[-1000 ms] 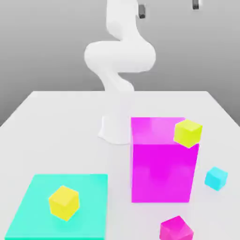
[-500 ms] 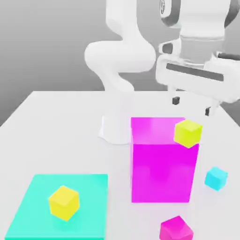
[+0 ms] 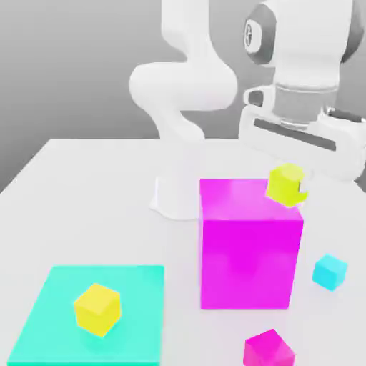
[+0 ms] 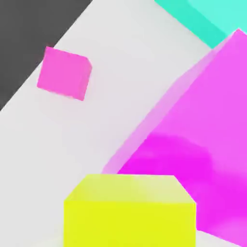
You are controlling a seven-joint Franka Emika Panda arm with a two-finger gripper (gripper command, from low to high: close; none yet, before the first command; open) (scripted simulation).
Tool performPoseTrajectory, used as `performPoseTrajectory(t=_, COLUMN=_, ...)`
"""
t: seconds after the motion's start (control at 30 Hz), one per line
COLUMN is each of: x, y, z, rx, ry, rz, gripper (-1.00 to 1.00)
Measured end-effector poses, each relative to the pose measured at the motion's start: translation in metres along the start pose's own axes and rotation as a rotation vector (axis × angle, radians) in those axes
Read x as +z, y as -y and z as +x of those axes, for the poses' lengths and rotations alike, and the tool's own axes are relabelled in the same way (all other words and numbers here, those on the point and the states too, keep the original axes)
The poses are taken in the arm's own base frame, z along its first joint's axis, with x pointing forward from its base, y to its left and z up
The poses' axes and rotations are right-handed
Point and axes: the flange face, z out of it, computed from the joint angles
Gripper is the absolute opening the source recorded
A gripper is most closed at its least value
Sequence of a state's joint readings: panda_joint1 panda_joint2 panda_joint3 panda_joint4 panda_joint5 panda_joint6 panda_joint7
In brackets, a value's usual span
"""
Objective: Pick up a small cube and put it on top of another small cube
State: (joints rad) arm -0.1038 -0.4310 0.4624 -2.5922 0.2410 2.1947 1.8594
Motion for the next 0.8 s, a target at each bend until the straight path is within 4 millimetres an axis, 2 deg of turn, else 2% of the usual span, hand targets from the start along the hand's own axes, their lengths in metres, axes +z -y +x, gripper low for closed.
performPoseTrajectory(t=0.13, x=0.023, y=0.045, z=0.092, rx=0.068, ry=0.014, rz=0.007, gripper=-1.00)
performPoseTrajectory(t=0.23, x=0.047, y=0.061, z=0.166, rx=0.117, ry=0.016, rz=0.011, gripper=-1.00)
performPoseTrajectory(t=0.33, x=0.074, y=0.062, z=0.242, rx=0.165, ry=0.011, rz=0.012, gripper=-1.00)
performPoseTrajectory(t=0.43, x=0.104, y=0.047, z=0.320, rx=0.214, ry=0.001, rz=0.008, gripper=-1.00)
performPoseTrajectory(t=0.47, x=0.118, y=0.031, z=0.364, rx=0.272, ry=-0.003, rz=0.005, gripper=-1.00)
performPoseTrajectory(t=0.53, x=0.147, y=0.028, z=0.377, rx=0.258, ry=-0.009, rz=0.001, gripper=-1.00)
performPoseTrajectory(t=0.63, x=0.185, y=0.026, z=0.379, rx=0.250, ry=-0.010, rz=-0.001, gripper=-1.00)
performPoseTrajectory(t=0.67, x=0.192, y=0.026, z=0.379, rx=0.249, ry=-0.010, rz=-0.001, gripper=1.00)
performPoseTrajectory(t=0.8, x=0.192, y=0.026, z=0.379, rx=0.249, ry=-0.010, rz=-0.001, gripper=1.00)
